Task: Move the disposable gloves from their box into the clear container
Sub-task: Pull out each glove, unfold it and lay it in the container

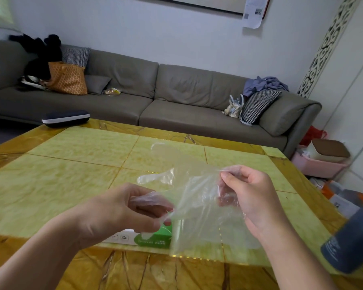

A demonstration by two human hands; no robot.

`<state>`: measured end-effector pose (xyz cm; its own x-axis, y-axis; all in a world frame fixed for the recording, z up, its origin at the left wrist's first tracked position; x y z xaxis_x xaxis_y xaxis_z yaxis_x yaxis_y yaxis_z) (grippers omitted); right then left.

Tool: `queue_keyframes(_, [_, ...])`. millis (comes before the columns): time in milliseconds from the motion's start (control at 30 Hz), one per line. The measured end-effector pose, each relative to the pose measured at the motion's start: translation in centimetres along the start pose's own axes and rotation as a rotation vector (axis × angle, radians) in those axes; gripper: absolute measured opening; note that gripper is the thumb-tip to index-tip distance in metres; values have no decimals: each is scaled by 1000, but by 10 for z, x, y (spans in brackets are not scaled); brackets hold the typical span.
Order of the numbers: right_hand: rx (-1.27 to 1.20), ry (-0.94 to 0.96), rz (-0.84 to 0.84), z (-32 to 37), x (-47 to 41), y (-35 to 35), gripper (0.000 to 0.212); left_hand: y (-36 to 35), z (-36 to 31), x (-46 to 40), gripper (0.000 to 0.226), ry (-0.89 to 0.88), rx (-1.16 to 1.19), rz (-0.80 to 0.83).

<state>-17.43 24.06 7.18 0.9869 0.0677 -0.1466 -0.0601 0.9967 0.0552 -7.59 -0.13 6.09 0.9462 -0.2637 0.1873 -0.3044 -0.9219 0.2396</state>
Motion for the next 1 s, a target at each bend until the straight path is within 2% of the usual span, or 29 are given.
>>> queue_keyframes(100, [0,-1,15,-3,1,-4,13,-9,-4,-3,26,-22,31,-40])
queue_keyframes(167, [19,4,22,-5,1,-7,13,-16,-3,-8,33,-4,62,-134])
queue_keyframes(300, [19,-8,6,-6,-1,-4,12,-18,-2,-14,13,-65,15,-272])
queue_keyframes(367, [8,-16,-8,-7,-2,-1,10,-13,-2,-13,15,-110,66,-291])
queue_keyframes(567, [12,-4,-76,-9,-6,8,15,-9,3,-13,31,-142,150,-200])
queue_keyframes(733, [99,-17,-110,-7,-4,12,18,-10,4,-13,17,-137,170,-90])
queue_keyframes(800, [87,-44,-58,-5,-4,15,11,-8,6,-16,13,-130,195,-141])
queue_keyframes(900, [62,-78,66,-1,-7,19,10,-4,7,-20,20,-125,250,-298])
queue_keyframes(1000, [93,-66,-38,-5,-17,39,20,-8,2,-23,24,-114,180,-405])
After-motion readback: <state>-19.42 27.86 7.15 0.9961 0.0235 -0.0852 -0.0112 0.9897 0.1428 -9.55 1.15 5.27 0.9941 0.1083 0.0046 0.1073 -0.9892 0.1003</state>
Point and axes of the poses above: each hand's wrist, its own x-axis away from the middle knuckle, its own y-axis out of the back of the hand, z = x × y, the point moved 5 cm from there along -x, towards the middle knuckle
